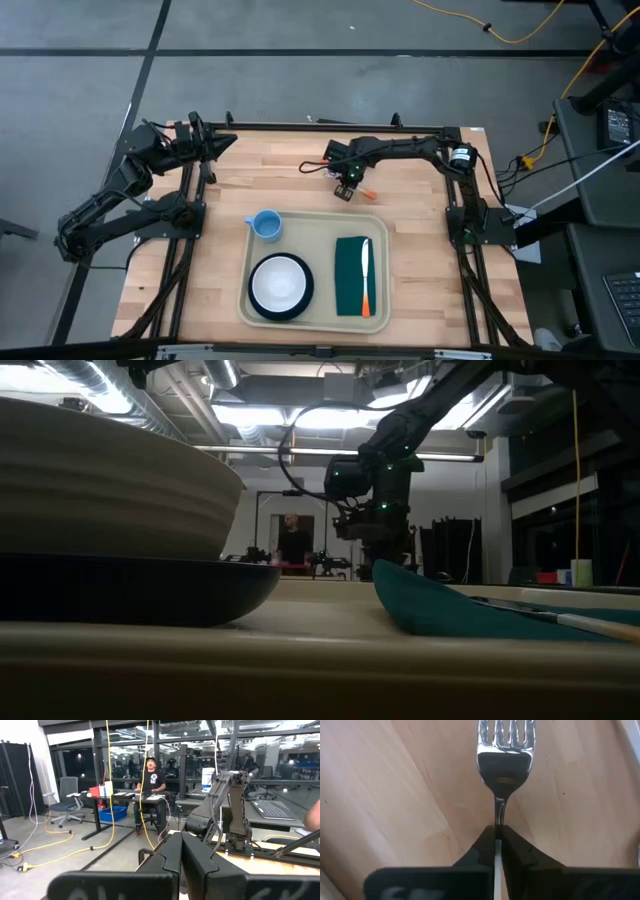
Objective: Set up tray
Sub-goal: Put the orange fork on top of the napkin to the left of the orange knife
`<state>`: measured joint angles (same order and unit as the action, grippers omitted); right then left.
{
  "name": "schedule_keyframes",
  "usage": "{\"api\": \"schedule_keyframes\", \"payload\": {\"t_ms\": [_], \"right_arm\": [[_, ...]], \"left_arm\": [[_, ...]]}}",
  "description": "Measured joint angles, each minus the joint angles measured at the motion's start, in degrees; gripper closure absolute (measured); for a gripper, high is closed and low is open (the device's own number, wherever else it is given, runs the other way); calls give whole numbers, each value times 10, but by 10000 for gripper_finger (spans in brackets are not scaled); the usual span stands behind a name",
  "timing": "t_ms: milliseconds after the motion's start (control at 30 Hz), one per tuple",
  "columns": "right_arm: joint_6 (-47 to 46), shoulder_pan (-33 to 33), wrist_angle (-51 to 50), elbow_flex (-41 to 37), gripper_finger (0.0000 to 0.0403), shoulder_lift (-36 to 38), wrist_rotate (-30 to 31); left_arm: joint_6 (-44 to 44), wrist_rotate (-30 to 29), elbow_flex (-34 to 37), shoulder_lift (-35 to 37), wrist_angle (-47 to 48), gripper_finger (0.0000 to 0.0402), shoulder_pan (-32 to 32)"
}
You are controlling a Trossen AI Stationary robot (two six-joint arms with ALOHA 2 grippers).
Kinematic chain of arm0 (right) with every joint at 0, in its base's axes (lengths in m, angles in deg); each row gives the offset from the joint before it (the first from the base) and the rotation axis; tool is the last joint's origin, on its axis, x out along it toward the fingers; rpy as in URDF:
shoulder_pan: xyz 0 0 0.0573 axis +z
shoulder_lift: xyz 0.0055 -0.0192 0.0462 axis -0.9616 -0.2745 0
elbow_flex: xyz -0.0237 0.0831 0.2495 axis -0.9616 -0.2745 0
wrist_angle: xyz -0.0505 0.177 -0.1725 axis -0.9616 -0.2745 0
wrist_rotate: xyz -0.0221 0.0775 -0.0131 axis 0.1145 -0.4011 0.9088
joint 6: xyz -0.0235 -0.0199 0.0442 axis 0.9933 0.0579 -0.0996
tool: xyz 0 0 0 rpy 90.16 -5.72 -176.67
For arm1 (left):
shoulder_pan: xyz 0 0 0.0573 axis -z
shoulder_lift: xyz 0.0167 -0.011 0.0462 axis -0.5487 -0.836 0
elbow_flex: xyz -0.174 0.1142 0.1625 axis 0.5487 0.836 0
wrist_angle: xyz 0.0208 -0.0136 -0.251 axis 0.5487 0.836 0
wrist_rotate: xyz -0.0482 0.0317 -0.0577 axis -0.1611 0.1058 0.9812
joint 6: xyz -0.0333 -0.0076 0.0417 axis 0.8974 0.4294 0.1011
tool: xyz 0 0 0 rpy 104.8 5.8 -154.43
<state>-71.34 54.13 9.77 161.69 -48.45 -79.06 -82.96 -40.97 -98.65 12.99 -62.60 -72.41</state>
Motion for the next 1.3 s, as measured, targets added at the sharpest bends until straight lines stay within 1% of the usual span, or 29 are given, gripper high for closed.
{"api": "schedule_keyframes", "payload": {"t_ms": [200, 400, 567, 700, 867, 1000, 1233, 1300], "right_arm": [[0, 4, 0, 53, 381, -3, -16], [0, 3, -20, 118, 387, -3, -20], [0, 5, -78, 196, 387, -3, -37], [6, 10, -131, 277, 387, -2, -34], [15, 30, -181, 375, 387, -1, -35], [16, 49, -215, 440, 387, -1, -33], [3, 102, -233, 525, 387, 0, -30], [-5, 118, -221, 529, 387, 7, -28]], "left_arm": [[0, 0, 0, 0, 3, 398, 0], [4, 1, 0, 0, 11, 398, 0], [5, 2, 0, 0, 11, 398, 0], [7, 3, 0, 0, 11, 398, 0], [7, 7, 0, 0, 11, 398, 0], [6, 7, 0, 0, 11, 398, 0], [5, 7, 0, 0, 11, 398, 0], [5, 7, 0, 0, 11, 398, 0]]}}
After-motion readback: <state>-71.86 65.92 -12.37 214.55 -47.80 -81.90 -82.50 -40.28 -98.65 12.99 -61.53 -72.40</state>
